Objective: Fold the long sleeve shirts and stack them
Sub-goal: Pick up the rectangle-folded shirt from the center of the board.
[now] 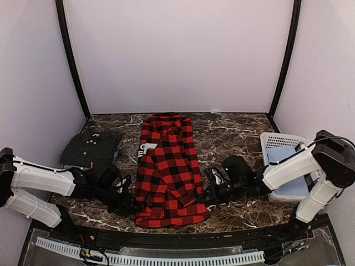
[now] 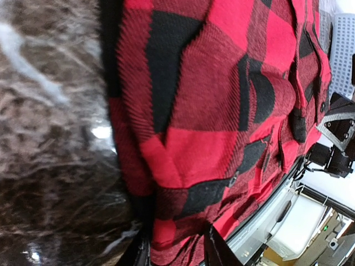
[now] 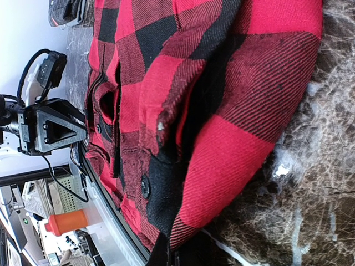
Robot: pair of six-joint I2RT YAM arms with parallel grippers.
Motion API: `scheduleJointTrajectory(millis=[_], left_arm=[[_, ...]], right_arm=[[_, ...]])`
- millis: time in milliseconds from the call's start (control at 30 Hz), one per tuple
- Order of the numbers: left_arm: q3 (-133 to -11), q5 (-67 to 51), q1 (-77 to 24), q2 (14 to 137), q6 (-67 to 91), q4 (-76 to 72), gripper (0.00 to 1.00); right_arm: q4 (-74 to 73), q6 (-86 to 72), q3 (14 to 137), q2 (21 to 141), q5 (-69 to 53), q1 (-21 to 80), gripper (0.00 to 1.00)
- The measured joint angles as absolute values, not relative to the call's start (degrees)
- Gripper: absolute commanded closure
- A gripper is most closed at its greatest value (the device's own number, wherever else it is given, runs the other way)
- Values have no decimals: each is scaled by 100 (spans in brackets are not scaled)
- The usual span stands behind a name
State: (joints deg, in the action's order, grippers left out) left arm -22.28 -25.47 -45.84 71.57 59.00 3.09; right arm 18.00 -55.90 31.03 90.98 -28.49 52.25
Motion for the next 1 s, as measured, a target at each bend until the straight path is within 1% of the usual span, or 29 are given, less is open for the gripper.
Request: scheduleJointTrajectory(millis=[33,67,100,133,200,267,533,800,1000], left_arm=[[-2246,-2530,-4628,7205,5916,287,75],[-2259,-2521,-4657,7242,5944,266,80],[-2276,-2502,-4692,7293,5948,244,83],[-2294,-2486,-4718,7341,5992,222,89],[-2320,-2460,-4751,7432,6027,189,95],[-2329,-2445,-4762,7470,6058,191,100],[-2617,-2471,-4781,7236,6093,580,100],[-2838,-2788,-4735,7006,6324,434,100],[-2838,-3210,-4178,7006,6624,-80,100]], right_arm=[[1804,-5601,3103,9100,-2849,5225,100],[1809,-5605,3103,9107,-2851,5225,100],[1815,-5605,3103,9115,-2851,5225,100],[1824,-5607,3103,9122,-2853,5225,100],[1833,-5607,3105,9133,-2856,5225,100],[1846,-5610,3105,9133,-2860,5225,100],[1848,-5780,3105,9100,-2884,5227,100],[1848,-6281,3271,8871,-2936,5223,100],[1955,-6571,3516,8855,-3011,5041,100]])
